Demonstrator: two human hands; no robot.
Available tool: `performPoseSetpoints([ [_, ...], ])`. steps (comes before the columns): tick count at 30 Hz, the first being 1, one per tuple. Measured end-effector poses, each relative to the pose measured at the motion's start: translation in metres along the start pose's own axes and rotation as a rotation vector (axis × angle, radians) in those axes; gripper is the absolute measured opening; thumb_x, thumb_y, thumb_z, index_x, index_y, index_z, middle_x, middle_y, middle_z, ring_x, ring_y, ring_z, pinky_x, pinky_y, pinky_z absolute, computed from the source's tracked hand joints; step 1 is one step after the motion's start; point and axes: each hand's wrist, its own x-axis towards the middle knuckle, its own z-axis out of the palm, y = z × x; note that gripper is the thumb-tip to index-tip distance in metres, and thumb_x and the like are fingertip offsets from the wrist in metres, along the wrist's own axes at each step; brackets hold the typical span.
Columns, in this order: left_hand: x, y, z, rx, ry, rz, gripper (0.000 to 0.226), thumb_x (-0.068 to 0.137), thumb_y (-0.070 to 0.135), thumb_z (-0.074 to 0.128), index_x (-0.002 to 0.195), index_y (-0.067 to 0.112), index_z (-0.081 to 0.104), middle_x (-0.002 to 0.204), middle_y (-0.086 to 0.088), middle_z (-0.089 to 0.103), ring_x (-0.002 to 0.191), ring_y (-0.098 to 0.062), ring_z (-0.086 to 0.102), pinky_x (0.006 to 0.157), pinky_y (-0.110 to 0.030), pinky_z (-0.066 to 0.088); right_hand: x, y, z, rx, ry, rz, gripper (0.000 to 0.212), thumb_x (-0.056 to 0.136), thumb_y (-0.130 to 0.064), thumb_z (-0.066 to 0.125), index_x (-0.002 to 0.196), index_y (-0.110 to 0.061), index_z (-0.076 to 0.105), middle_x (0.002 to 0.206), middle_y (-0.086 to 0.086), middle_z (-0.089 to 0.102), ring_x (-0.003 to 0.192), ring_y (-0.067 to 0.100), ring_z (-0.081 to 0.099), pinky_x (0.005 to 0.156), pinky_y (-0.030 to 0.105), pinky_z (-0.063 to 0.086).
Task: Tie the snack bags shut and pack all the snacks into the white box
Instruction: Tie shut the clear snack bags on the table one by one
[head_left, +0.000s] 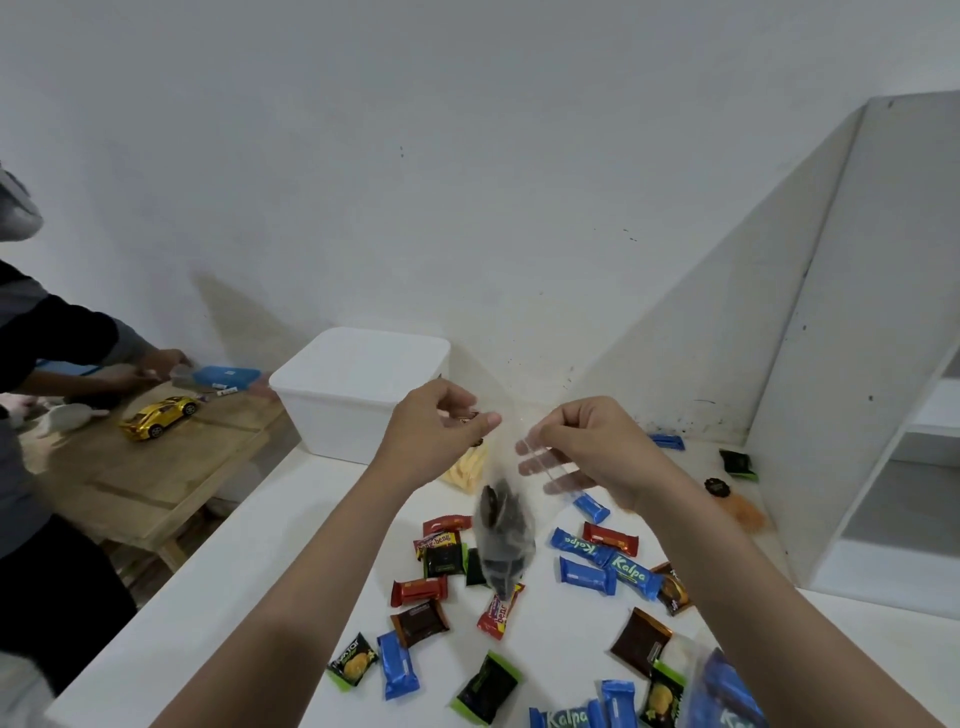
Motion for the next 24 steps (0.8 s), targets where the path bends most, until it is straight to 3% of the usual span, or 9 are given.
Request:
performPoseSetpoints([
  [2,-0.001,0.000,0.002,-0.050,-0.072,-0.152,0.032,0.084,0.040,0.067,0.096,0.010,0.063,0.092,-0.003,0.069,0.079,-0.011,0.068,0.071,-0.027,0.056,0.004,0.008,0.002,0.006,0.070,0.026,0.015,0.091,-0.008,0.059,0.090,0.006,0.064,0.096,0.014,0.072,0.079,0.023,0.073,0.063,0.040,0.060],
  [4,-0.004,0.002,0.004,-0.166,-0.276,-0.324,0.039,0.090,0.043,0.058,0.101,0.006,0.063,0.094,-0.008,0.073,0.080,-0.016,0.073,0.077,-0.032,0.058,0.007,0.017,0.003,-0.006,0.135,0.047,0.013,0.091,-0.009,0.059,0.083,-0.001,0.066,0.099,0.014,0.072,0.087,0.028,0.072,0.070,0.048,0.058],
  [7,-0.010,0.003,0.014,-0.296,-0.443,-0.411,0.041,0.094,0.043,0.052,0.106,0.005,0.063,0.099,-0.015,0.073,0.085,-0.022,0.073,0.077,-0.032,0.057,0.006,0.030,0.008,-0.058,0.158,0.063,0.013,0.090,-0.014,0.062,0.080,-0.009,0.068,0.095,0.014,0.071,0.092,0.032,0.069,0.076,0.051,0.059],
  [12,-0.016,-0.001,0.032,-0.301,-0.349,-0.335,0.032,0.092,0.033,0.059,0.100,0.002,0.064,0.087,-0.012,0.070,0.080,-0.024,0.073,0.070,-0.030,0.059,-0.003,0.042,0.011,0.021,0.139,0.047,0.011,0.088,-0.015,0.065,0.084,-0.006,0.070,0.093,0.011,0.071,0.088,0.027,0.068,0.063,0.036,0.060],
  [15,-0.017,-0.004,0.035,-0.308,-0.327,-0.321,0.033,0.089,0.031,0.063,0.099,-0.001,0.064,0.092,-0.020,0.071,0.080,-0.029,0.073,0.065,-0.029,0.059,-0.006,0.045,0.008,0.067,0.124,0.051,0.011,0.087,-0.010,0.065,0.089,-0.002,0.071,0.095,0.013,0.071,0.084,0.022,0.070,0.057,0.029,0.057],
  [19,-0.020,-0.005,0.036,-0.305,-0.328,-0.272,0.023,0.091,0.025,0.062,0.090,0.003,0.064,0.088,-0.018,0.071,0.073,-0.024,0.073,0.056,-0.023,0.057,-0.008,0.046,0.009,0.068,0.130,0.072,0.012,0.087,-0.009,0.065,0.092,-0.001,0.072,0.098,0.014,0.072,0.088,0.025,0.070,0.060,0.032,0.059],
  [24,-0.022,-0.007,0.034,-0.283,-0.327,-0.223,0.013,0.093,0.015,0.058,0.087,0.005,0.064,0.087,-0.017,0.072,0.074,-0.024,0.073,0.059,-0.024,0.055,-0.006,0.046,0.010,0.071,0.151,0.121,0.012,0.086,-0.010,0.066,0.088,0.000,0.070,0.093,0.016,0.072,0.083,0.027,0.071,0.064,0.034,0.060],
])
